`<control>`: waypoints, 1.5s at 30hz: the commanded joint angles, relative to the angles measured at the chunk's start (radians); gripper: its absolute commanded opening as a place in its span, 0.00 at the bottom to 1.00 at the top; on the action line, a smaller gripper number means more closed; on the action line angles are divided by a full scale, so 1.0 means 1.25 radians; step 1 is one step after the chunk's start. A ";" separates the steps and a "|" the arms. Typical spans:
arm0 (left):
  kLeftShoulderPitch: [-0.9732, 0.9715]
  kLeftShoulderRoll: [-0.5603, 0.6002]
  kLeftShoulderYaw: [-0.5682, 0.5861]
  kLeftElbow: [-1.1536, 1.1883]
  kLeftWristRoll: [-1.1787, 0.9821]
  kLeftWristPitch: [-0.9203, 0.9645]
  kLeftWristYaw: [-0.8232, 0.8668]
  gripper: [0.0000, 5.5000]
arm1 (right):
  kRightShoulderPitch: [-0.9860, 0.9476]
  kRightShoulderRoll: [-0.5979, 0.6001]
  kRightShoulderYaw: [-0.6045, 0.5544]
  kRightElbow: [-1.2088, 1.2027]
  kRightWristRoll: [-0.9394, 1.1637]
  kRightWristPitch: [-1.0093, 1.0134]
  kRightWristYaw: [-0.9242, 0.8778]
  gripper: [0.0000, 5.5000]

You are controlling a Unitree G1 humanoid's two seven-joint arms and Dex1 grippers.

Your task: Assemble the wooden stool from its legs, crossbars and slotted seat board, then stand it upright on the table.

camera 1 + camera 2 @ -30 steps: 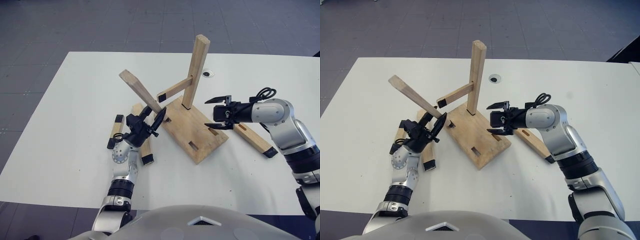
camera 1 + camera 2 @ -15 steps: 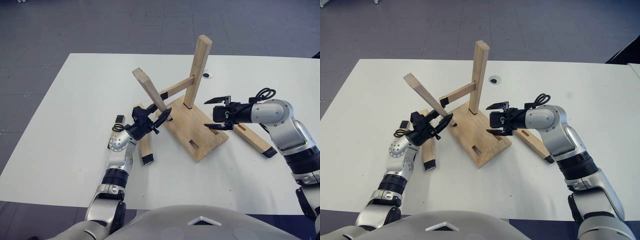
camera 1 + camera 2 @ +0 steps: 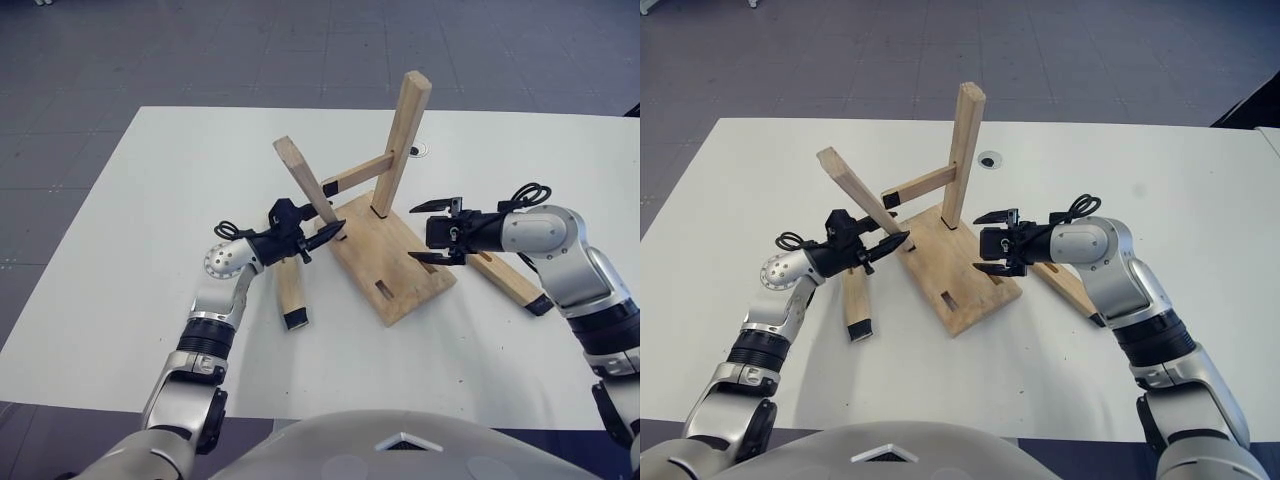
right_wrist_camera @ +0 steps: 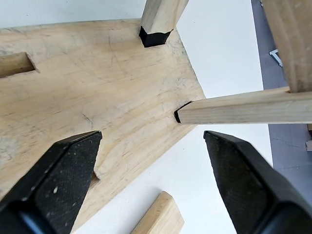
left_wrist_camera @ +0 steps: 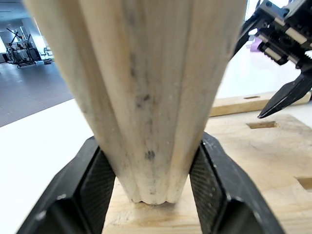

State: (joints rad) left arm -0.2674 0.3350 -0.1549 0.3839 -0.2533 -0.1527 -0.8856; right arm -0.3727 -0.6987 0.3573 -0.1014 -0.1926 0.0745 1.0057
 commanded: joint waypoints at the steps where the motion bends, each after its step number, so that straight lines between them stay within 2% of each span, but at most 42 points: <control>1: 0.034 0.043 -0.039 0.068 0.061 0.181 0.004 0.38 | 0.010 -0.002 -0.013 -0.018 0.003 0.018 -0.008 0.70; 8: 0.038 0.038 -0.011 0.068 -0.023 0.302 -0.009 0.38 | 0.012 -0.001 -0.013 -0.021 0.003 0.023 -0.010 0.70; 19: -0.024 0.086 -0.111 0.044 0.056 0.349 -0.016 0.38 | 0.032 -0.004 -0.015 -0.043 -0.001 0.038 -0.027 0.70; 26: -0.014 0.090 -0.067 0.054 -0.016 0.437 -0.026 0.38 | 0.046 -0.008 -0.015 -0.041 -0.002 0.037 -0.030 0.70; 31: 0.000 0.088 -0.089 0.029 -0.019 0.455 -0.034 0.38 | 0.045 -0.010 -0.015 -0.035 -0.003 0.034 -0.029 0.70; 40: -0.072 0.110 -0.133 0.074 0.007 0.490 -0.083 0.38 | 0.043 -0.003 -0.023 -0.030 0.000 0.033 -0.045 0.70; 45: -0.092 0.112 -0.130 0.091 0.020 0.455 -0.072 0.38 | 0.003 0.044 -0.073 0.015 0.017 0.095 -0.113 0.70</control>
State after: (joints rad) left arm -0.4757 0.4539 -0.2252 0.4060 -0.3468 0.3215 -0.9764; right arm -0.3293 -0.6614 0.3019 -0.1056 -0.1833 0.1529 0.8934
